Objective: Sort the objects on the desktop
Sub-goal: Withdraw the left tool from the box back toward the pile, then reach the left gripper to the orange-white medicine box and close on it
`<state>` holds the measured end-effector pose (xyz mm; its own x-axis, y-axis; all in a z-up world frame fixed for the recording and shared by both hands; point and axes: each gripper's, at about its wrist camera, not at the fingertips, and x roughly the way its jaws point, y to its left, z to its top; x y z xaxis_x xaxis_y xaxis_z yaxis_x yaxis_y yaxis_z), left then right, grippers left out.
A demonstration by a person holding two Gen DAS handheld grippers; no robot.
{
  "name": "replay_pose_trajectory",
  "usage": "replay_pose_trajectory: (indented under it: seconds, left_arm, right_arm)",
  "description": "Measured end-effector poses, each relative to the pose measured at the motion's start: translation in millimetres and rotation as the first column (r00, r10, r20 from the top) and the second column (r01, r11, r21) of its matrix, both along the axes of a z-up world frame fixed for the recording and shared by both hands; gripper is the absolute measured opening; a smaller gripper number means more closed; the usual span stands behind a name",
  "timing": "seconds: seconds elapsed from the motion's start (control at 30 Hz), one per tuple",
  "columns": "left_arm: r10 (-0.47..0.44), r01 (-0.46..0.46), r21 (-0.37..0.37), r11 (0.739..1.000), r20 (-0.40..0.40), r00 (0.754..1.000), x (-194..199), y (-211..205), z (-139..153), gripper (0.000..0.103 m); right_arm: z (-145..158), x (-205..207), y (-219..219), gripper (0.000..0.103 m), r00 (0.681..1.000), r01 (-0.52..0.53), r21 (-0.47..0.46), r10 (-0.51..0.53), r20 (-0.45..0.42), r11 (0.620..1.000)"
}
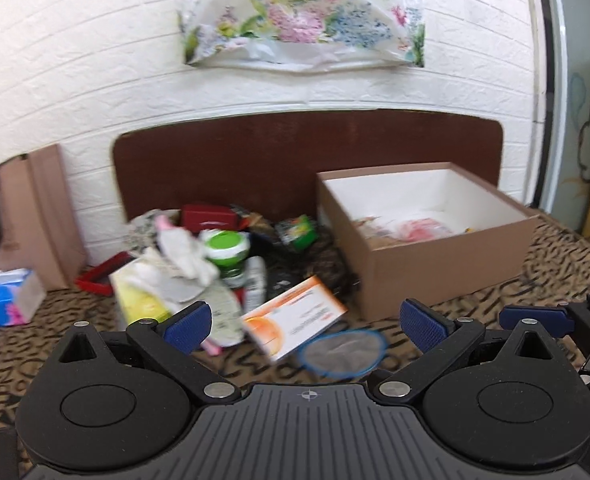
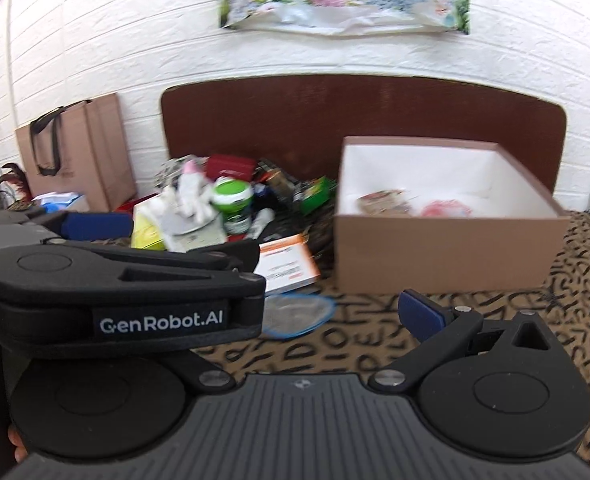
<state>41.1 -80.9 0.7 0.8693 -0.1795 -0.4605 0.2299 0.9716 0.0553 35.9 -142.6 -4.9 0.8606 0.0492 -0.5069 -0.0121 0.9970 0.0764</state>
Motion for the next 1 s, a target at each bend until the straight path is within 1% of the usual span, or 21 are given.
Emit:
replay_pose_trajectory:
  seconds: [0.13, 0.23, 0.37, 0.63, 0.87, 1.0]
  left_arm:
    - [0.042, -0.042, -0.010, 0.999, -0.024, 0.999, -11.8, 17.9, -6.4, 0.103]
    - [0.076, -0.078, -0.036, 0.996, -0.051, 0.996, -17.3, 31.4, -12.7, 0.103]
    - [0.096, -0.099, -0.047, 0.994, -0.072, 0.993, -15.9, 43.7, -20.2, 0.103]
    - [0.095, -0.103, -0.061, 0.993, -0.124, 0.988, 11.3, 63.8, -35.7, 0.103]
    - [0.081, -0.095, -0.081, 0.992, -0.161, 0.984, 37.2, 84.7, -49.1, 0.103]
    - [0.085, -0.107, -0.110, 0.988, -0.188, 0.979, 49.7, 105.0, -59.1, 0.103]
  right_arm:
    - [-9.5, -5.7, 18.8, 0.103, 1.000, -0.015, 0.023, 0.016, -0.016, 1.000]
    - [-15.8, -6.9, 30.1, 0.103, 0.999, -0.026, 0.015, 0.027, -0.034, 1.000]
    - [-21.1, -5.6, 41.5, 0.103, 0.998, -0.041, 0.003, 0.041, -0.055, 0.999]
    - [-30.2, 11.4, 59.3, 0.103, 0.994, -0.059, -0.010, 0.057, -0.098, 0.998]
    - [-38.2, 34.7, 75.3, 0.103, 0.989, -0.045, -0.053, 0.037, -0.143, 0.998]
    - [-43.8, 51.2, 89.5, 0.103, 0.984, -0.047, -0.088, 0.031, -0.173, 0.995]
